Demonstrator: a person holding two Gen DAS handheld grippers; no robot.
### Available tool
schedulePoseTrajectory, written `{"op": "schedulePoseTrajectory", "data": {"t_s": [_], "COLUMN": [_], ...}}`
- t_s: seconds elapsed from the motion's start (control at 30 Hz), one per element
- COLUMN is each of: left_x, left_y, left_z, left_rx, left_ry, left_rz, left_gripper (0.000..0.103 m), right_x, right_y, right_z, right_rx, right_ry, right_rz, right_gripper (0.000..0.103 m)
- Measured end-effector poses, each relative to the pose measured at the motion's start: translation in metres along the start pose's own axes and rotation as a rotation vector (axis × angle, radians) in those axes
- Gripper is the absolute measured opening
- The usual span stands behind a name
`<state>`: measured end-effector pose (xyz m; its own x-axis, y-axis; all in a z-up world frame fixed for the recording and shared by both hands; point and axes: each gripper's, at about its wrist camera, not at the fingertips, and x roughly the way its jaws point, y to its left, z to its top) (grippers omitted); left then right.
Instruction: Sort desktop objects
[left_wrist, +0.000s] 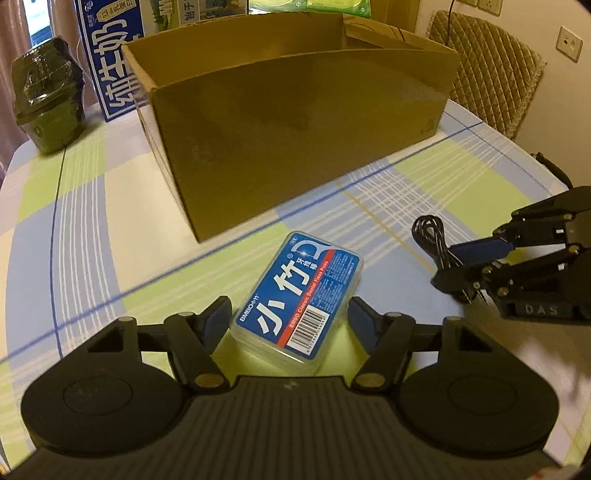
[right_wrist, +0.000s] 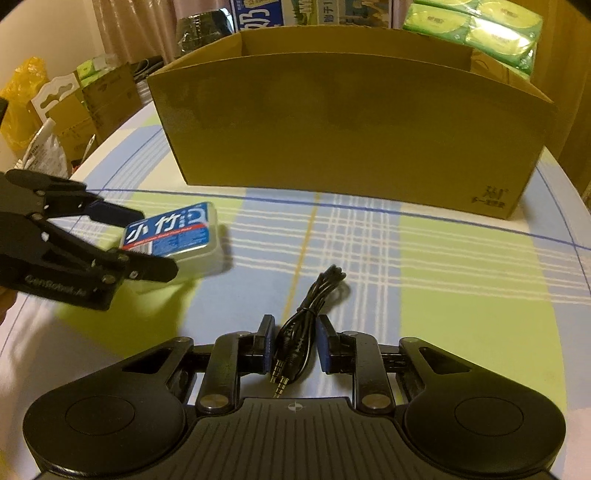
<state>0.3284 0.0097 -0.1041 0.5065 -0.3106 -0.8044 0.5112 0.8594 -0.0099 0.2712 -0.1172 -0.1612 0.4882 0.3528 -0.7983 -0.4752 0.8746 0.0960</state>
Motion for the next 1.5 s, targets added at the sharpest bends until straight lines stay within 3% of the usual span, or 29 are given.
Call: {"op": "schedulePoseTrajectory", "data": {"t_s": [0.33, 0.53, 0.73, 0.9, 1.03, 1.23, 1.3, 1.5], "left_x": [-0.019, -0.030, -0.045, -0.046, -0.044, -0.040, -0.039, -0.037], "left_y": [-0.075, -0.122, -0.148, -0.152, -0.156, -0.161, -0.164, -0.179], "left_z": [-0.026, -0.047, -0.066, -0.072, -0.075, -0.080, -0.080, -0.083], "left_rx": [-0.075, -0.094, -0.118, -0.135, -0.105, -0.080, -0.067, -0.027], "left_ry": [0.090, 0.092, 0.035, -0.029, -0.073, -0.102, -0.096, -0.098], "left_rz": [0.038, 0.004, -0.001, 0.017, 0.030, 0.050, 0.059, 0.069], "left_gripper": [0.065, 0.065, 0.068, 0.068, 0.068, 0.067, 0.064, 0.063], "right_x": [-0.048, -0.076, -0.088, -0.093, -0.092, -0.091, -0.091, -0.092], "right_y": [-0.025, -0.031, -0.039, -0.037, -0.030, -0.025, -0.025, -0.030], "right_z": [-0.044, -0.068, -0.092, -0.105, -0.110, -0.113, -0.111, -0.112], "right_rx": [-0.035, -0.089, -0.053, -0.018, -0.041, -0.065, -0.064, -0.054], "right_ry": [0.040, 0.055, 0.060, 0.019, -0.020, -0.052, -0.055, -0.062], "right_rz": [-0.007, 0.007, 0.010, -0.014, -0.037, -0.056, -0.068, -0.093], "right_gripper": [0.020, 0.021, 0.021, 0.036, 0.037, 0.033, 0.020, 0.019]}}
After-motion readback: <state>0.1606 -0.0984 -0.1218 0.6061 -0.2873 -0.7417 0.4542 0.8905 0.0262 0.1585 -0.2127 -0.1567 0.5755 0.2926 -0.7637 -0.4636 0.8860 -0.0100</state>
